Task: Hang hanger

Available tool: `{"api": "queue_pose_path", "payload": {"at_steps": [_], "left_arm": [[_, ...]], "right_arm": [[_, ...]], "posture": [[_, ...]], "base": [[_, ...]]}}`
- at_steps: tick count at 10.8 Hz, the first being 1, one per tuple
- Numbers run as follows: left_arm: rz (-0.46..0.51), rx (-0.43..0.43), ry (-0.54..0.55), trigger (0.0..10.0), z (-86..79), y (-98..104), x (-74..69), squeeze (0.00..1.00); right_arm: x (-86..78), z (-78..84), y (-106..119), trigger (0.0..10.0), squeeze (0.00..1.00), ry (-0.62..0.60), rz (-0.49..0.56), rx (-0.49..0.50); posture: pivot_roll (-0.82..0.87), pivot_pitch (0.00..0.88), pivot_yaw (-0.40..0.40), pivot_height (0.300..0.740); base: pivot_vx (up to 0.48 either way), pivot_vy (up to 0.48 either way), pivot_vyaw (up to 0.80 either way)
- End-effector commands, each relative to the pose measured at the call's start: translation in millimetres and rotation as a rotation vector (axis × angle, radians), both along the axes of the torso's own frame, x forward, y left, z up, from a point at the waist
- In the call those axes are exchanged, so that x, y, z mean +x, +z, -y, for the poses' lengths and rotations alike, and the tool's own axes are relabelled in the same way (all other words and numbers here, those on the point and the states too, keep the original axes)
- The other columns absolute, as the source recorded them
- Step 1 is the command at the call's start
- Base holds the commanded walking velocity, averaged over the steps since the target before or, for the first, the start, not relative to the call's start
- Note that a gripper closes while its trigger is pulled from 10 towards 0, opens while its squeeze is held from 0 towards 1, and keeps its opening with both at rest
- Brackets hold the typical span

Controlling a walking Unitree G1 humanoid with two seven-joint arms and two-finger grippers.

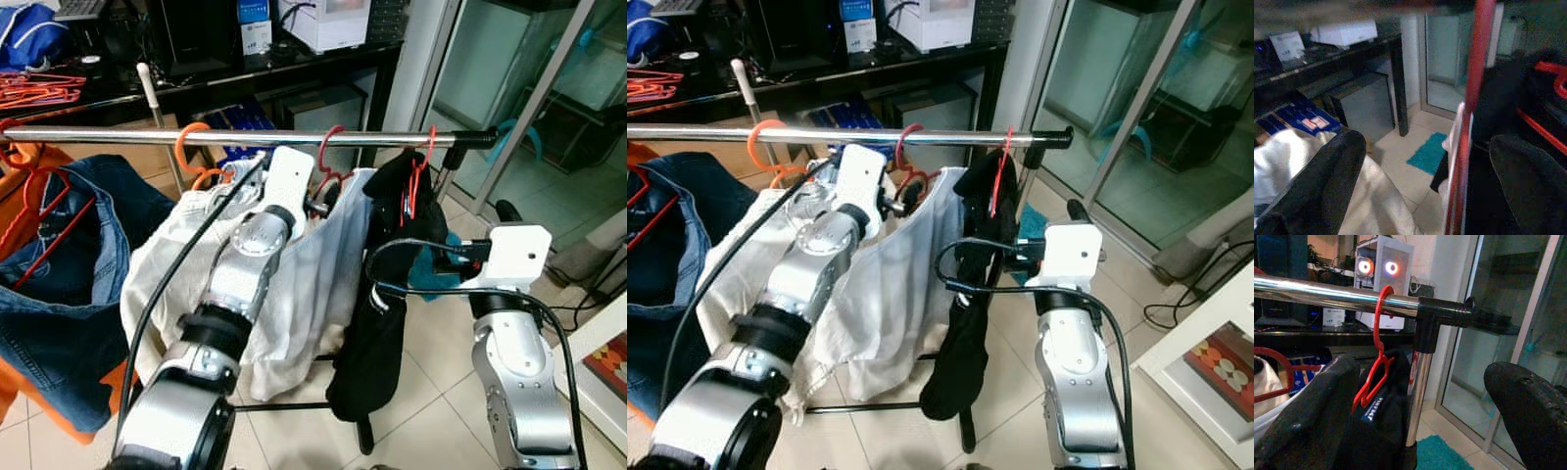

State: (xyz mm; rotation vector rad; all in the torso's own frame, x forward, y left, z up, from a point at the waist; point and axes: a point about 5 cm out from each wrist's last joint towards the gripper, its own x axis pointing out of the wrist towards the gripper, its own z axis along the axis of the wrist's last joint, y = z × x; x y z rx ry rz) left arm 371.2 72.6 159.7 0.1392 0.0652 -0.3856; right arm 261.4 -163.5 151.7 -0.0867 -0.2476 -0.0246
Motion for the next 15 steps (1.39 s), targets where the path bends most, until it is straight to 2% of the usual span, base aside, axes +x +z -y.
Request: {"api": "queue_pose_path", "payload": {"at_steps": [1, 4, 6, 7, 8, 10, 15], "left_arm": [[0.005, 0.011, -0.030, 10.0, 4.7, 5.8, 3.8, 0.00], [-0.021, 0.034, -0.054, 10.0, 5.6, 4.9, 10.9, 0.00], [0.004, 0.046, -0.045, 10.0, 5.8, 11.1, 16.9, 0.00], [-0.005, 0.045, -0.063, 7.5, 8.4, 11.0, 18.0, 0.00], [-0.001, 0.042, -0.078, 0.0, 12.8, 12.3, 18.8, 0.00], [0.007, 0.040, -0.115, 0.0, 19.2, 14.4, 19.2, 0.00], [-0.057, -0.008, -0.163, 0.0, 30.9, 6.3, 15.4, 0.00]], "right_arm": [[-0.6, 1.9, 2.0, 10.0, 0.00, -0.017, 0.004, -0.004], [-0.3, 1.7, 1.9, 10.0, 0.00, -0.020, 0.002, -0.004], [0.3, 1.1, 2.1, 10.0, 0.00, -0.021, 0.002, -0.003], [0.5, 1.3, 1.9, 10.0, 0.00, -0.023, 0.001, -0.003], [0.6, 1.2, 2.1, 10.0, 0.00, -0.024, 0.001, -0.003], [0.1, 1.7, 1.7, 10.0, 0.00, -0.026, -0.001, -0.004], [-1.5, 2.1, 0.3, 10.0, 0.00, -0.031, -0.007, -0.005]], "posture": [[-0.13, 0.000, 0.009, 0.740], [-0.13, 0.000, 0.013, 0.740], [-0.14, 0.000, 0.015, 0.740], [-0.14, 0.000, 0.017, 0.740], [-0.14, 0.000, 0.018, 0.740], [-0.14, 0.000, 0.021, 0.740], [-0.14, 0.000, 0.028, 0.740]], "base": [[0.000, 0.000, 0.00], [0.000, 0.000, 0.00], [0.000, 0.000, 0.00], [0.000, 0.000, 0.00], [0.000, 0.000, 0.00], [0.000, 0.000, 0.00], [0.000, 0.000, 0.00]]}}
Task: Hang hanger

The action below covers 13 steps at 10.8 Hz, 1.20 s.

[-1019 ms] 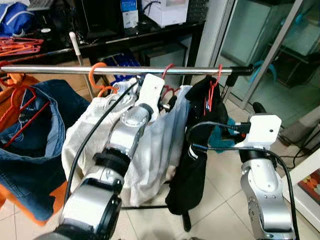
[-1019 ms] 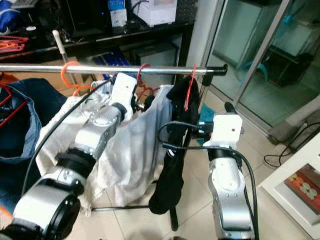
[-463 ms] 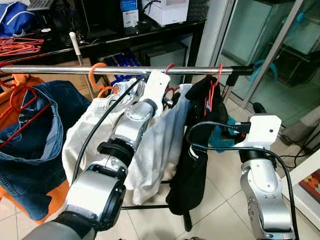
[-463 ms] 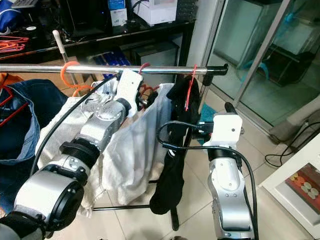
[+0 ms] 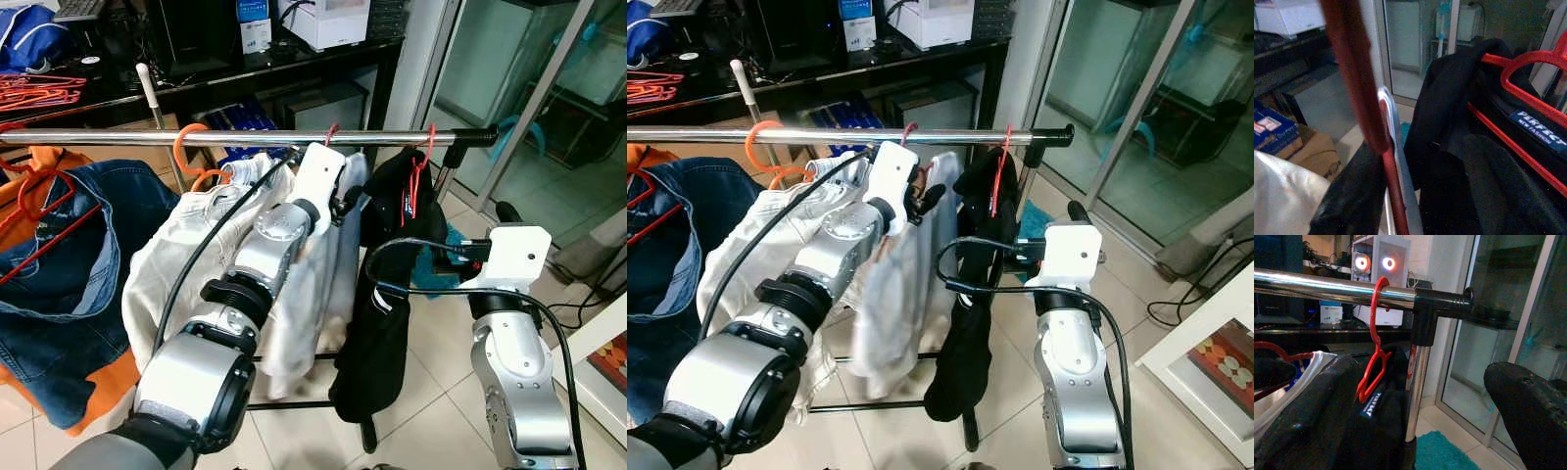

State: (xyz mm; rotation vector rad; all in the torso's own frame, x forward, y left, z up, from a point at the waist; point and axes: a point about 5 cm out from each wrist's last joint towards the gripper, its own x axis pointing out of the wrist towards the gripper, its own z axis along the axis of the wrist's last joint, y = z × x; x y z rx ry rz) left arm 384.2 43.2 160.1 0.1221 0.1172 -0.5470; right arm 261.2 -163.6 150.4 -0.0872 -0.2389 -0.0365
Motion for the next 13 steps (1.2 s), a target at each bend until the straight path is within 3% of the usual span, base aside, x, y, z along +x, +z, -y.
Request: {"api": "queue_pose_path", "payload": {"at_steps": [1, 4, 6, 8, 9, 10, 13], "left_arm": [[-0.012, -0.005, -0.004, 0.0, 3.1, 3.4, 1.1, 0.00], [-0.073, -0.055, 0.046, 0.0, 8.1, -2.6, -4.1, 0.00], [-0.049, -0.076, 0.036, 0.0, 10.8, 0.6, -7.5, 0.00], [0.015, -0.071, 0.034, 0.0, 9.9, 8.6, -8.4, 0.00], [0.217, -0.090, 0.012, 0.0, 10.4, 36.4, -18.4, 0.00], [0.273, -0.105, 0.009, 0.0, 8.7, 45.0, -24.5, 0.00], [0.319, -0.120, 0.012, 0.0, -2.7, 43.9, -43.7, 0.00]], "right_arm": [[-1.2, 1.7, 1.2, 10.0, 0.00, -0.018, 0.000, -0.006], [0.6, 1.1, 0.4, 10.0, 0.00, -0.007, -0.003, -0.011], [2.7, 0.7, 1.0, 10.0, 0.00, 0.000, 0.000, -0.014], [4.2, 0.4, 1.9, 10.0, 0.00, 0.004, 0.004, -0.014], [5.9, 1.0, 2.1, 10.0, 0.00, 0.005, 0.005, -0.013], [6.5, 1.4, 1.7, 10.0, 0.00, 0.004, 0.004, -0.012], [7.6, 2.3, 0.3, 10.0, 0.00, 0.004, 0.002, -0.011]], "posture": [[-0.14, 0.000, 0.028, 0.740], [-0.14, 0.000, 0.021, 0.740], [-0.13, 0.000, 0.016, 0.740], [-0.13, 0.000, 0.014, 0.740], [-0.12, 0.000, 0.011, 0.740], [-0.12, 0.000, 0.010, 0.740], [-0.11, 0.000, 0.007, 0.740]], "base": [[0.000, 0.000, 0.00], [0.000, 0.000, 0.00], [0.000, 0.000, 0.00], [0.000, 0.000, 0.00], [0.000, 0.000, 0.00], [0.000, 0.000, 0.00], [0.000, 0.000, 0.00]]}}
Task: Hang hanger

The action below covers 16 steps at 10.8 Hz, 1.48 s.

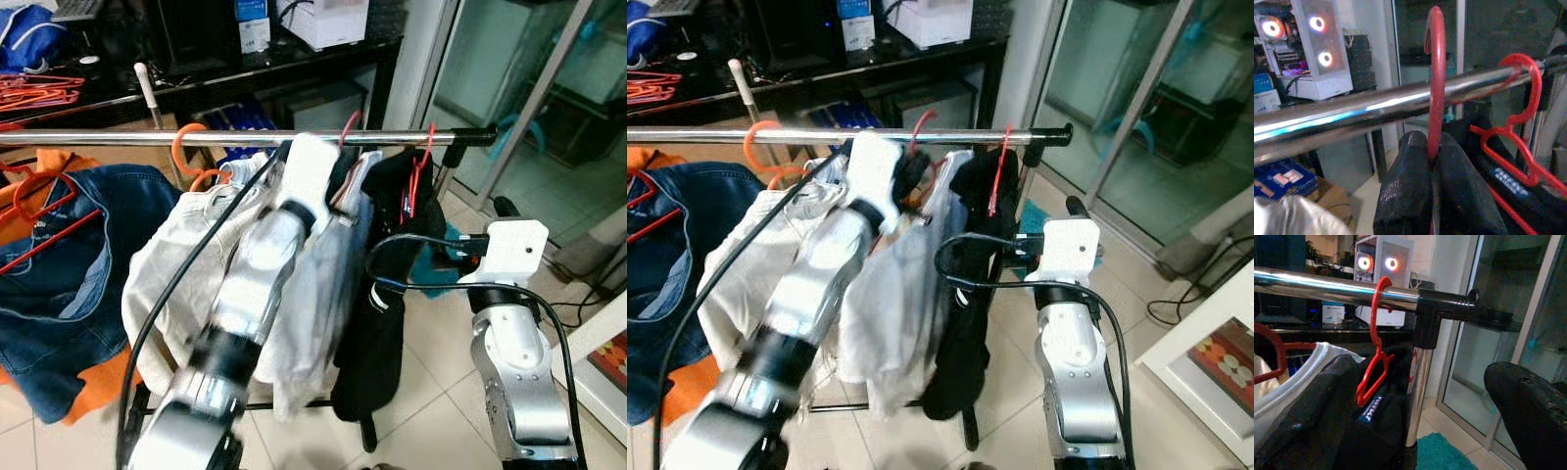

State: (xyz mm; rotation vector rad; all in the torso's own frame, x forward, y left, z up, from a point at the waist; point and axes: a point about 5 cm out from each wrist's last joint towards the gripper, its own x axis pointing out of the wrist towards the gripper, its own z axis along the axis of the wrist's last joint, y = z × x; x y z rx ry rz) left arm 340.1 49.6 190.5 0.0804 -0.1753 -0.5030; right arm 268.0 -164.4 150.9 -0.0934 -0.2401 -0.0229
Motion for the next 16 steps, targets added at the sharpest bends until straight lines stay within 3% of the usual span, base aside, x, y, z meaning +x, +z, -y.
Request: {"api": "queue_pose_path", "payload": {"at_steps": [1, 3, 4, 6, 9, 10, 16], "left_arm": [[0.040, -0.006, 0.006, 0.0, -0.1, 9.5, -2.6, 0.00], [0.078, 0.027, 0.018, 0.0, -4.6, 9.1, -12.2, 0.00], [0.058, 0.031, 0.042, 0.0, -10.8, -0.7, -17.2, 0.00], [0.034, 0.007, 0.092, 0.0, -18.3, -14.1, -24.6, 0.00], [0.043, -0.044, 0.101, 0.0, -17.6, -14.2, -30.1, 0.00], [0.066, -0.037, 0.120, 10.0, -18.1, -11.5, -29.5, 0.00], [0.106, -0.032, 0.137, 10.0, -18.0, -5.3, -28.5, 0.00]], "right_arm": [[0.8, 1.1, -0.7, 10.0, 0.00, -0.005, 0.000, -0.004], [0.2, 1.0, -2.2, 10.0, 0.00, -0.001, -0.006, -0.004], [-0.5, 1.2, -2.7, 10.0, 0.00, 0.001, -0.009, -0.005], [-1.4, 2.2, -3.2, 10.0, 0.00, 0.002, -0.013, -0.007], [-1.4, 2.7, -3.4, 10.0, 0.00, 0.004, -0.019, -0.011], [-1.1, 3.2, -3.0, 10.0, 0.00, -0.001, -0.018, -0.009], [-0.5, 8.6, -4.5, 10.0, 0.00, -0.046, -0.040, 0.038]], "posture": [[-0.11, 0.000, 0.007, 0.740], [-0.10, 0.000, 0.003, 0.740], [-0.10, 0.000, 0.001, 0.740], [-0.10, 0.000, -0.004, 0.740], [-0.10, 0.000, -0.009, 0.740], [-0.10, 0.000, -0.007, 0.740], [-0.11, 0.000, 0.004, 0.740]], "base": [[0.000, 0.000, 0.00], [0.000, 0.000, 0.00], [0.000, 0.000, 0.00], [0.000, 0.000, 0.00], [0.000, 0.000, 0.00], [0.000, 0.000, 0.00], [0.000, 0.000, 0.00]]}}
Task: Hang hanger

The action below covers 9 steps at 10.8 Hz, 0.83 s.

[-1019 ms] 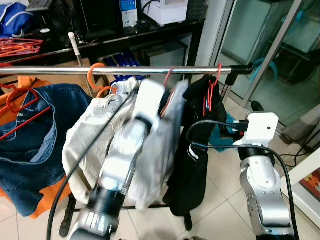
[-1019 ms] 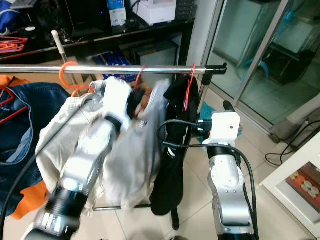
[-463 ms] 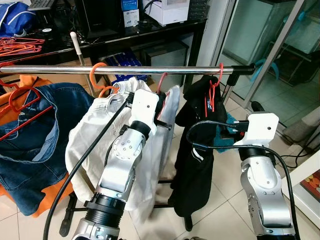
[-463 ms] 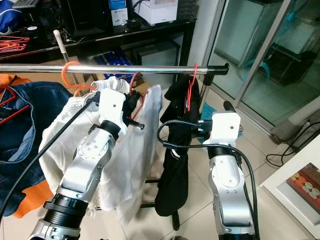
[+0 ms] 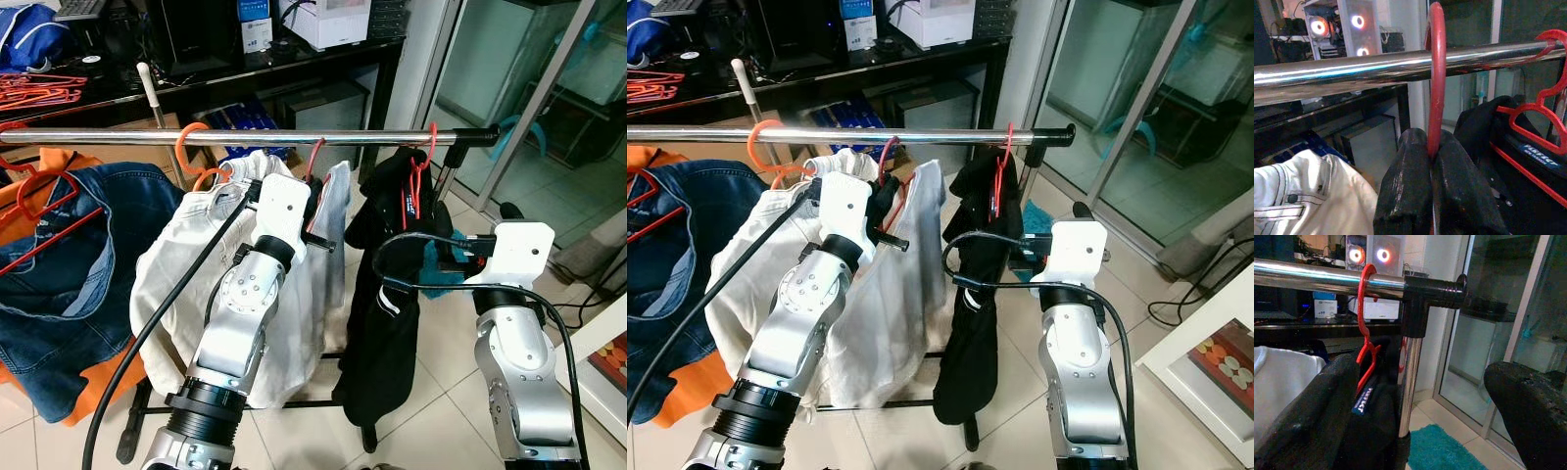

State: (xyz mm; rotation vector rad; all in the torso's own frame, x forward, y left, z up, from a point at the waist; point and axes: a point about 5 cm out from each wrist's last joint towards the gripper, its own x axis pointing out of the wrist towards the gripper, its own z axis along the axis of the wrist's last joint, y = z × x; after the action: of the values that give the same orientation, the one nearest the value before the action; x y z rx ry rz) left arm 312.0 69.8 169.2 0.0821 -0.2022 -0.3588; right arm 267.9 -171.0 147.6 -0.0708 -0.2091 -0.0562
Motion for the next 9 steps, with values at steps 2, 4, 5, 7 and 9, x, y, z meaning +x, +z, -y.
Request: {"api": "queue_pose_path", "payload": {"at_steps": [2, 4, 5, 7, 9], "left_arm": [[0.081, -0.015, -0.001, 10.0, 2.7, 16.9, -0.5, 0.00], [0.083, -0.019, 0.005, 10.0, 2.1, 17.2, -0.3, 0.00], [0.087, -0.021, 0.005, 10.0, 2.1, 17.6, -0.7, 0.00], [0.090, -0.023, 0.005, 10.0, 2.8, 17.8, -1.0, 0.00], [0.092, -0.025, 0.003, 10.0, 3.3, 18.4, -0.8, 0.00]], "right_arm": [[0.2, 2.9, -3.8, 10.0, 0.00, -0.015, -0.021, 0.012], [0.9, 3.3, -4.9, 10.0, 0.00, -0.011, -0.028, 0.009], [1.3, 3.1, -5.2, 10.0, 0.00, -0.010, -0.029, 0.008], [1.5, 3.5, -6.1, 10.0, 0.00, -0.007, -0.033, 0.008], [1.5, 4.2, -6.5, 10.0, 0.00, -0.008, -0.034, 0.007]], "posture": [[-0.11, 0.000, 0.003, 0.740], [-0.10, 0.000, -0.001, 0.740], [-0.10, 0.000, -0.001, 0.740], [-0.10, 0.000, -0.002, 0.740], [-0.11, 0.000, -0.002, 0.740]], "base": [[-0.270, 0.000, 0.00], [-0.302, 0.000, 0.00], [-0.304, 0.000, 0.00], [-0.304, 0.000, 0.00], [-0.300, 0.000, 0.00]]}}
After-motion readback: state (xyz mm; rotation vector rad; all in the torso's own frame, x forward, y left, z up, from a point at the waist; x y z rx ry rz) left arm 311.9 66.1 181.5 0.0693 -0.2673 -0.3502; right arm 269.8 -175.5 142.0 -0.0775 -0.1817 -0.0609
